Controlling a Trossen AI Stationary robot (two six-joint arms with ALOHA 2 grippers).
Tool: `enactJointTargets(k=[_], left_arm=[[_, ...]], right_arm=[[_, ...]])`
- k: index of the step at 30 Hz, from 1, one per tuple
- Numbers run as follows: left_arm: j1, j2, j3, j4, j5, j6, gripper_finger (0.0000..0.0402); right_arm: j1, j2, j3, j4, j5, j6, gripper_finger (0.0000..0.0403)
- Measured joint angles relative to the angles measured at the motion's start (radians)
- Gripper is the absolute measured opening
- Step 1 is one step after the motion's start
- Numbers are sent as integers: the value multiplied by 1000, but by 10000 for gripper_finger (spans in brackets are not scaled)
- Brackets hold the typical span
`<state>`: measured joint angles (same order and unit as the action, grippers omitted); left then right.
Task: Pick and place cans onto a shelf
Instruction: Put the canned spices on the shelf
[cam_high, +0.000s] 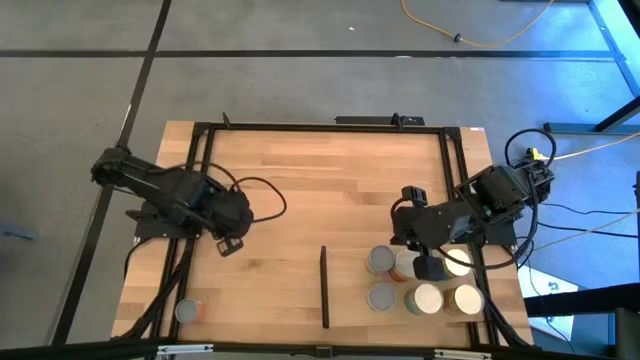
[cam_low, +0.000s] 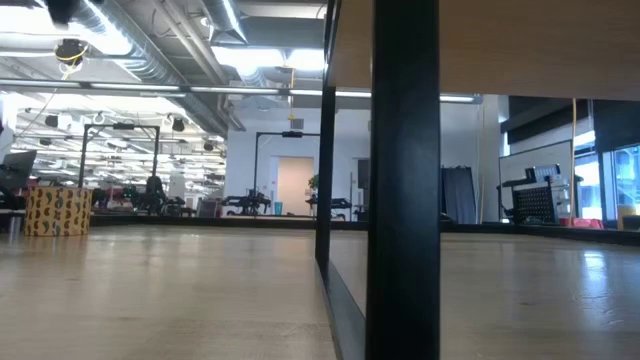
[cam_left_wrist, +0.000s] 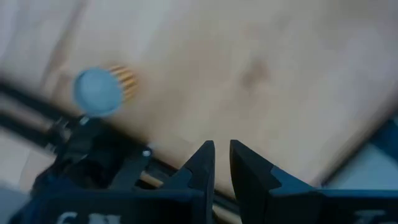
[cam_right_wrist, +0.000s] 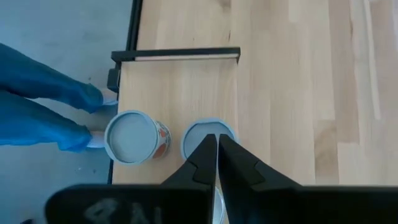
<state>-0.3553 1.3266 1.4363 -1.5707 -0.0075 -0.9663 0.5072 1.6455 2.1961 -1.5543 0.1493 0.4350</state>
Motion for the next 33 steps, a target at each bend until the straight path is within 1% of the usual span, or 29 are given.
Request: enactJointTargets(k=[2,4,8,12,15,21,26,33], left_arm=[[12,0,-69,0,-46,-109,42],[26,0,-133,0,-80,-182,42],[56,0,-247,3,-120,-229,42],[90,1,-356,48,-150,-205,42],[124,1,-433,119,-179,-176,42],[186,1,-544,234,-213,-151,42],[227,1,-613,318,-218,-143,42],[260,1,-658,342,-271,-119,42]], right_arm=[[0,0,17,0,0,-22,20],[0,0,35,0,14,-29,20],[0,0,66,1,66,-27,20],[0,0,77,2,68,-26,20],[0,0,77,3,67,-23,20],[0,0,77,10,68,-20,20],[0,0,77,10,68,-19,20],[0,0,77,10,68,-15,20]])
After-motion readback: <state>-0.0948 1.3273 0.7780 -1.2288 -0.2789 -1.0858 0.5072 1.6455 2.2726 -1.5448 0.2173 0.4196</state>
